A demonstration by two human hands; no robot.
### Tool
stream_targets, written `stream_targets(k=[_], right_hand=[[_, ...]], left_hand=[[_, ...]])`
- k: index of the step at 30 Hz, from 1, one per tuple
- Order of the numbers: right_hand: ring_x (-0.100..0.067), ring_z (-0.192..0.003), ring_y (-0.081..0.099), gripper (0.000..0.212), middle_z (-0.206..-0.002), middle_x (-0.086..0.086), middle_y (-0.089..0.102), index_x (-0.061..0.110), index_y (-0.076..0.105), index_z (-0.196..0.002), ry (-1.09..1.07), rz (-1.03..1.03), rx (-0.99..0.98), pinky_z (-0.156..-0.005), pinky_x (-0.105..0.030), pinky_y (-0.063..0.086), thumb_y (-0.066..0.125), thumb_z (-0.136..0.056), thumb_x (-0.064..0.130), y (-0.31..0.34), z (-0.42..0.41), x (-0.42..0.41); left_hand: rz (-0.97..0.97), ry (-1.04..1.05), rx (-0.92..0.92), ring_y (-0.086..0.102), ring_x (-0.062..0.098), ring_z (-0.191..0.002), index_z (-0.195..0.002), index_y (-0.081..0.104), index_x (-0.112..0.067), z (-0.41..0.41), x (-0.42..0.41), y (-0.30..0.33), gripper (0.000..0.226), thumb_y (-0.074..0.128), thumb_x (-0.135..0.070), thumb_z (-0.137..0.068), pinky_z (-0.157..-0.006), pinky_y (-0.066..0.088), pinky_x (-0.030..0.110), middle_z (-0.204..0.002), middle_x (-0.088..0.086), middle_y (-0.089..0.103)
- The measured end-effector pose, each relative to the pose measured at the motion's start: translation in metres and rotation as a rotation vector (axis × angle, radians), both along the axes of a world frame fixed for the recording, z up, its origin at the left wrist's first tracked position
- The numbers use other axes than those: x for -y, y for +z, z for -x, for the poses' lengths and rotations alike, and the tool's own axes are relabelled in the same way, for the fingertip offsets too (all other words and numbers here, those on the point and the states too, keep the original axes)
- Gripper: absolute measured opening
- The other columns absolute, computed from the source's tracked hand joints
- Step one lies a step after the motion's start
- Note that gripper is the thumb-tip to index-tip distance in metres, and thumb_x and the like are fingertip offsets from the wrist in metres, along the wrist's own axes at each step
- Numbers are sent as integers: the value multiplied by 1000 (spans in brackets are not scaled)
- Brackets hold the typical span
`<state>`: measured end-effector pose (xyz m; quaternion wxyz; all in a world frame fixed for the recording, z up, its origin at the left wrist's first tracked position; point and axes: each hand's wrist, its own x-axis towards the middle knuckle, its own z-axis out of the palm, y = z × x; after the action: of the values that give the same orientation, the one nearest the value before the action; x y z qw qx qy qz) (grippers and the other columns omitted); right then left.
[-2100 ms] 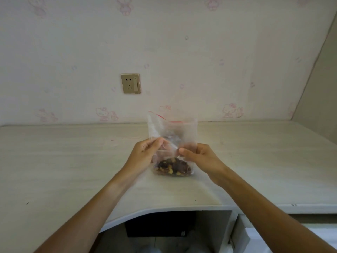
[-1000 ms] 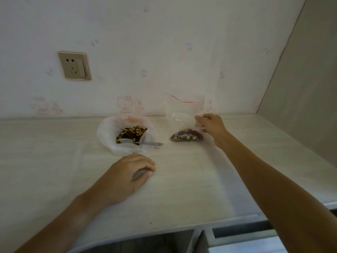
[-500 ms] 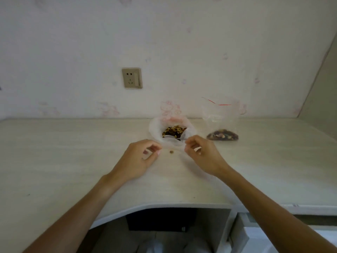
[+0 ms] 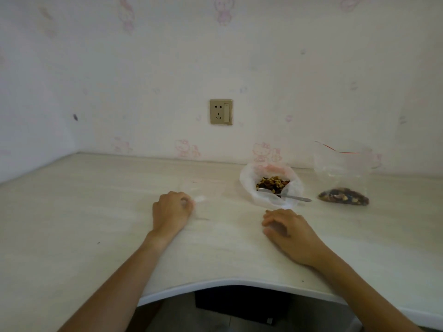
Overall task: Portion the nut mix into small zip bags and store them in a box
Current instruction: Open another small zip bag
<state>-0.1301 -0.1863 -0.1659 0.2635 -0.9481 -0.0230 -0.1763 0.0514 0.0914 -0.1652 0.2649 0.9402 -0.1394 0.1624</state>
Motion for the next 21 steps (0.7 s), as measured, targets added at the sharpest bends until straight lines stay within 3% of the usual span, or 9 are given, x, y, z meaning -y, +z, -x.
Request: stream_targets(k=[3, 9, 12, 16, 20, 21], right_hand=[[-9, -126, 59, 13, -124, 7, 70, 24, 74, -107, -1, -39, 8, -110, -35, 45, 72, -94, 23, -2, -2, 0], [-5, -124, 60, 14, -124, 8, 69, 23, 75, -109, -22, -118, -35, -110, -33, 46, 71, -95, 24, -1, -1, -1], [-4, -119, 62, 13, -117, 10, 70, 25, 75, -107, -36, -181, -50, -105, -25, 48, 70, -96, 25, 2, -1, -3], [-3, -94, 69, 13, -98, 14, 77, 30, 78, -96, -103, -593, -43, -78, -11, 48, 67, -98, 35, 16, 1, -8], [-16, -102, 74, 54, -104, 0, 79, 18, 76, -108, -80, -997, 4, -92, -35, 56, 57, -88, 64, 40, 7, -8], [-19, -102, 74, 54, -104, -2, 79, 18, 76, -108, -60, -1033, 20, -93, -38, 56, 59, -88, 65, 45, 9, -8]], left_hand=[[197, 9, 28, 73, 21, -102, -89, 80, -27, 1, -4, -2, 7, 74, -31, -90, -86, 56, 35, -100, -5, 79], [625, -4, 206, 73, 12, -99, -97, 80, -22, 12, -5, 7, 6, 78, -26, -92, -94, 54, 30, -101, -6, 78], [728, -141, 256, 70, -2, -98, -97, 77, -30, 30, 6, 22, 9, 79, -22, -92, -90, 52, 16, -99, -17, 74], [720, -309, 288, 69, -3, -102, -97, 78, -29, 64, 34, 28, 11, 81, -20, -91, -86, 44, 4, -102, -20, 74], [701, -420, 275, 70, 0, -102, -93, 79, -24, 89, 64, 27, 11, 82, -15, -89, -85, 45, 6, -101, -18, 74], [703, -440, 270, 70, 1, -102, -92, 79, -25, 94, 70, 27, 12, 82, -14, -89, -85, 46, 6, -100, -18, 74]])
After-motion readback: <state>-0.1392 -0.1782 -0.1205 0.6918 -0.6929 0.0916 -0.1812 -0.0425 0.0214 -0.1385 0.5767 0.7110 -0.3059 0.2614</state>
